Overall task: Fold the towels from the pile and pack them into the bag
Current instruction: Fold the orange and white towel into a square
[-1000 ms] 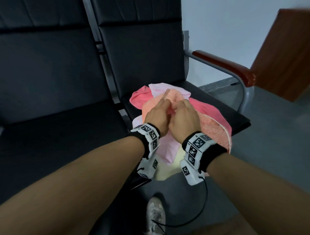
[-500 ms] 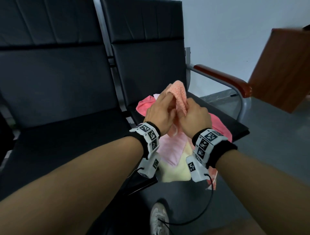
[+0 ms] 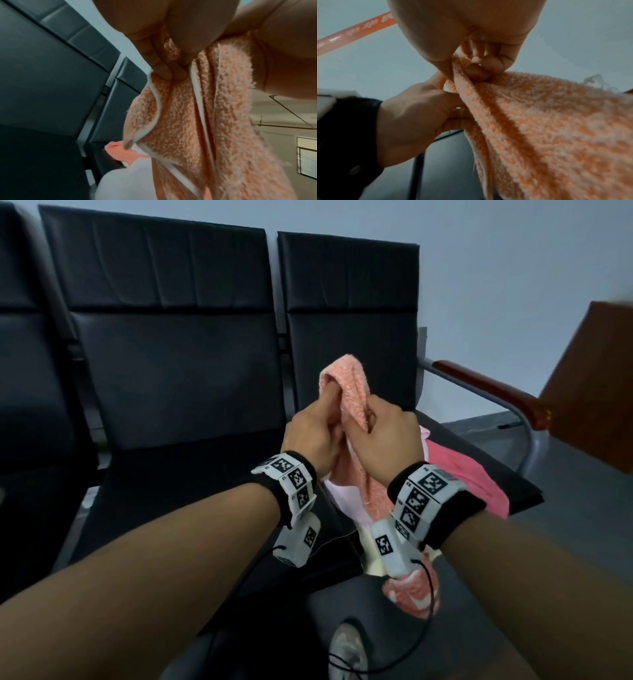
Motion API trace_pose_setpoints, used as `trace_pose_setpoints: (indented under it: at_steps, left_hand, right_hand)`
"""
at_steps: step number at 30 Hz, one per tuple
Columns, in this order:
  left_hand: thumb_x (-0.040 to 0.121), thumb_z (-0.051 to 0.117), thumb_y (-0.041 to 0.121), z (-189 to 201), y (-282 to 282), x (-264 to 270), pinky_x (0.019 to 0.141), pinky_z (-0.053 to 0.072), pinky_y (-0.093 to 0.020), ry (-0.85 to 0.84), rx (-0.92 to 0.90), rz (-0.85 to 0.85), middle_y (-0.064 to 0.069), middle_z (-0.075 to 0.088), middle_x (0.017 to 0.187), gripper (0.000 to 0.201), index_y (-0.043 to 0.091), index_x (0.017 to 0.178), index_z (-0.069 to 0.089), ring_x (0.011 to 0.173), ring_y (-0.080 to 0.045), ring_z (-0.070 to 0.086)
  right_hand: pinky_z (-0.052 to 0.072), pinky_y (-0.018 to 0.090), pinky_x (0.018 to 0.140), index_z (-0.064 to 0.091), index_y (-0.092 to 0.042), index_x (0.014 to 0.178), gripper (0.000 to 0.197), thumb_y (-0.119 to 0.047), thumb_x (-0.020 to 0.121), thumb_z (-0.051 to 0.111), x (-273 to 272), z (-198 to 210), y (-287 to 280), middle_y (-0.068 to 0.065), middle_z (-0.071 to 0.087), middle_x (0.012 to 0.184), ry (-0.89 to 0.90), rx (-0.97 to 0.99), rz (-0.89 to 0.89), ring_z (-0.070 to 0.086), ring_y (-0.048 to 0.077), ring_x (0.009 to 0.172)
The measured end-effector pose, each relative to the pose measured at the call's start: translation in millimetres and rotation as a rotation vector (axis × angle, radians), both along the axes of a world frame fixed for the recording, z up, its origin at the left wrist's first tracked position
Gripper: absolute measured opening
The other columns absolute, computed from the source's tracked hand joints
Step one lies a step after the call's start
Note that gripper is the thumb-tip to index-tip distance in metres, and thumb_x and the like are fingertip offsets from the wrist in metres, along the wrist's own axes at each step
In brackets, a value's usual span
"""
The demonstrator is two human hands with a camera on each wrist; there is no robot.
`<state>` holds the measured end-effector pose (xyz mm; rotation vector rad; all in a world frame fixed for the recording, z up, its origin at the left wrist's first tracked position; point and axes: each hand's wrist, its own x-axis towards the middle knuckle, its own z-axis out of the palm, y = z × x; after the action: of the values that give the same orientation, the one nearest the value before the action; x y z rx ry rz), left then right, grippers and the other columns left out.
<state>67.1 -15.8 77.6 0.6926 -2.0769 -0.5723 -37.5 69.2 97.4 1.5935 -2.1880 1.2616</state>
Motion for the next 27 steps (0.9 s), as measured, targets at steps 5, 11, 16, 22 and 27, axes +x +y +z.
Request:
trace_pose_setpoints:
  at_steps: [5,11,16,22,27]
  left_hand:
    - [0.099,0.052,0.021,4.3,-14.2,48.9,0.074,0.052,-0.033,0.053,0.006,0.061,0.017,0.059,0.091,0.055,0.055,0.137,0.030,0.081,-0.005,0.060]
    - [0.098,0.059,0.036,12.6,-46.6,109.0,0.078,0.056,-0.046,0.103,-0.009,0.155,0.006,0.060,0.103,0.032,0.037,0.127,0.046,0.087,-0.015,0.062]
    - [0.095,0.057,0.036,10.1,-67.3,165.3,0.078,0.056,-0.040,0.166,0.000,0.239,-0.002,0.059,0.108,0.034,0.022,0.126,0.053,0.089,-0.019,0.061]
    - [0.097,0.065,0.025,-18.8,-89.0,210.9,0.079,0.053,-0.024,0.112,-0.046,0.312,0.001,0.055,0.111,0.040,0.020,0.135,0.054,0.091,-0.009,0.058]
    - [0.097,0.064,0.020,-51.8,-100.8,221.9,0.086,0.055,-0.032,0.094,-0.010,0.295,0.002,0.056,0.117,0.042,0.022,0.138,0.056,0.098,-0.011,0.059]
  right_hand:
    - [0.040,0.031,0.061,0.046,-0.028,0.073,0.026,-0.037,0.090,0.063,45.9,5.9,-15.1,-0.008,0.049,0.058,-0.007,0.001,0.110,0.053,0.022,0.061]
    - [0.040,0.031,0.056,0.048,-0.025,0.069,0.043,-0.056,0.098,0.051,108.4,13.3,-44.8,-0.009,0.051,0.054,-0.024,-0.059,0.286,0.049,0.008,0.053]
    - [0.054,0.041,0.062,0.051,-0.036,0.073,0.040,-0.052,0.105,0.033,151.0,2.6,-81.0,-0.006,0.058,0.057,-0.097,-0.069,0.435,0.061,0.014,0.056]
    - [0.050,0.027,0.056,0.063,-0.023,0.087,0.031,-0.029,0.106,0.041,187.7,-28.8,-115.4,-0.004,0.064,0.067,-0.237,0.028,0.543,0.060,0.007,0.057]
    - [0.057,0.025,0.074,0.066,-0.025,0.115,0.024,-0.032,0.103,0.046,198.7,-58.7,-134.9,-0.009,0.071,0.088,-0.340,0.155,0.581,0.068,0.005,0.078]
